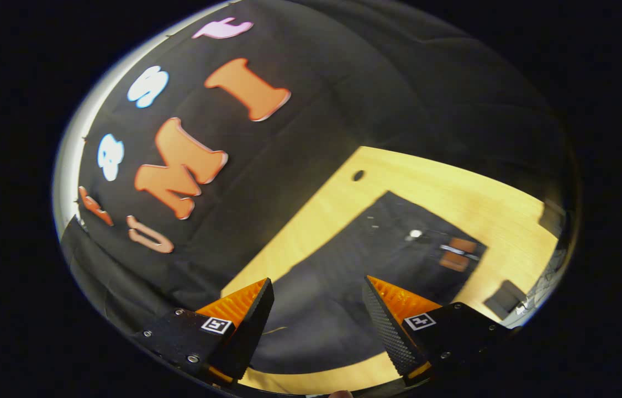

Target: Grasp the waist and the cuffs of the jeans and fold them to make the two legs overlap; first hold the waist and fold one-third of the jeans toward the cuffs, then hold the cuffs and fold the remaining one-third in the same direction to finish folding.

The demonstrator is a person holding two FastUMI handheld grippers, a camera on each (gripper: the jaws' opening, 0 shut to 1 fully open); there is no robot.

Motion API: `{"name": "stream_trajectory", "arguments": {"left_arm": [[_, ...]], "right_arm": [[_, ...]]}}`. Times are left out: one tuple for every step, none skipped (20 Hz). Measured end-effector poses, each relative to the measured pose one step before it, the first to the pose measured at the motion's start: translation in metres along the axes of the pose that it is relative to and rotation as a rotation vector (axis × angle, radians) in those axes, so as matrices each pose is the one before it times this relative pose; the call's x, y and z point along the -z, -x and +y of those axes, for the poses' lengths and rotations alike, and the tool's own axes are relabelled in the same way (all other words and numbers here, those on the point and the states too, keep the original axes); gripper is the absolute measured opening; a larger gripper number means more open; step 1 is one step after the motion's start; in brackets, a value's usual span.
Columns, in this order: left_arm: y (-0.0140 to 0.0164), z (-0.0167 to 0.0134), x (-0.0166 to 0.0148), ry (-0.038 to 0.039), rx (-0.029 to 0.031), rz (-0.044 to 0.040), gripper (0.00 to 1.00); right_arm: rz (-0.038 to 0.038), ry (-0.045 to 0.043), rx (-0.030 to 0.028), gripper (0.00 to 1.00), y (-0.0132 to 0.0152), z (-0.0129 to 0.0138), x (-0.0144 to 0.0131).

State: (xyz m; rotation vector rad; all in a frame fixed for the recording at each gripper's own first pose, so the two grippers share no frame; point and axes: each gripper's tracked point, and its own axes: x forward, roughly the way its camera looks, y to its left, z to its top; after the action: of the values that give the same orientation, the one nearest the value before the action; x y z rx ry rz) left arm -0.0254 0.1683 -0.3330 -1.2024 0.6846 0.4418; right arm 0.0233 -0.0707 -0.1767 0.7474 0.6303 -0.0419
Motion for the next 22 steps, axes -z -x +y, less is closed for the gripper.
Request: {"name": "stream_trajectory", "arguments": {"left_arm": [[0.00162,-0.00073,0.00084,-0.00320,0.00083,0.00088,0.02],[0.00068,0.00030,-0.00092,-0.00180,-0.00130,0.00028,0.02],[0.00128,-0.00093,0.00311,-0.00211,-0.00224,0.00403,0.02],[0.00126,-0.00052,0.00152,-0.00430,-0.00182,0.00263,0.02],[0.00085,-0.00035,0.00147,-0.00658,-0.00129,0.00015,0.02],[0.00113,-0.00141,-0.00123,-0.00561,-0.00127,0.00052,0.02],[0.00060,-0.00031,0.00037,-0.00326,-0.00196,0.00002,0.02],[0.00078,-0.00126,0.00007,-0.00126,0.00016,-0.00035,0.02],[0.00232,-0.00180,0.00054,-0.00088,-0.00124,0.00038,0.02],[0.00153,0.00016,-0.00098,0.00167,-0.00264,0.00250,0.02],[0.00139,0.00104,0.00015,0.00048,-0.00510,-0.00108,0.02],[0.00076,-0.00004,0.00008,-0.00035,-0.00464,0.00021,0.02],[-0.00177,0.00060,0.00057,0.00018,-0.00736,-0.00083,0.02],[-0.00086,0.00011,-0.00023,0.00118,-0.00348,0.00093,0.02],[-0.00056,-0.00031,0.00033,-0.00092,-0.00515,0.00050,0.02],[0.00047,-0.00003,-0.00053,-0.00277,-0.00457,0.00037,0.02],[-0.00180,-0.00018,-0.00003,-0.00354,-0.00005,-0.00050,0.02],[0.00079,-0.00066,-0.00012,-0.00290,0.00211,0.00122,0.02],[-0.00144,-0.00045,-0.00092,0.00043,0.00369,0.00242,0.02],[-0.00054,-0.00116,-0.00190,0.00562,0.00341,0.00015,0.02],[-0.00045,-0.00206,0.00101,0.00668,0.00385,0.00341,0.02],[0.00084,-0.00019,-0.00043,0.00393,0.00259,0.00261,0.02]], "right_arm": [[0.01488,-0.04964,0.03035,0.98,0.00240,-0.02104,0.00447],[0.00838,-0.05259,0.02791,0.98,0.00117,-0.01965,0.00419],[0.01161,-0.04360,0.02877,0.98,-0.00107,-0.01881,0.00439],[0.01412,-0.02985,0.03496,0.98,-0.00244,-0.01976,0.00834],[0.02003,-0.02427,0.03215,0.98,-0.00528,-0.01906,0.00769],[0.02659,-0.02290,0.02342,0.98,-0.00761,-0.01245,0.00867],[0.01942,-0.01584,0.01378,0.98,-0.00719,-0.00729,0.00598],[0.01798,-0.01569,0.01350,0.98,-0.00780,-0.00525,0.00301],[0.00566,-0.00835,0.00937,0.98,-0.00826,-0.00300,-0.00047],[0.00753,-0.00316,0.01684,0.98,-0.00461,-0.00729,-0.00039],[0.00304,-0.00516,0.01703,0.98,-0.00532,-0.00622,-0.00306],[-0.00033,-0.00685,0.01121,0.98,-0.00453,-0.00296,-0.00366],[0.00189,-0.00811,0.00540,0.98,-0.00380,-0.00177,-0.00291],[0.00983,-0.00764,0.00653,0.98,-0.00355,-0.00038,0.00001],[0.01906,-0.00256,0.00019,0.98,-0.00342,0.00202,0.00140],[0.01431,0.00547,0.00059,0.99,-0.00303,0.00282,0.00332],[0.01098,0.01178,0.00966,0.98,-0.00256,-0.00044,0.00254],[0.01092,0.00585,-0.00231,0.98,-0.00155,0.00373,0.00250],[0.00603,0.00084,0.00258,0.99,-0.00240,0.00275,0.00021],[0.00417,-0.00678,0.00178,0.99,-0.00053,0.00187,0.00036],[0.00875,-0.01257,-0.01073,0.98,-0.00285,0.00478,0.00009],[0.00290,-0.01190,-0.01479,0.96,-0.00380,0.00678,-0.00016]]}}
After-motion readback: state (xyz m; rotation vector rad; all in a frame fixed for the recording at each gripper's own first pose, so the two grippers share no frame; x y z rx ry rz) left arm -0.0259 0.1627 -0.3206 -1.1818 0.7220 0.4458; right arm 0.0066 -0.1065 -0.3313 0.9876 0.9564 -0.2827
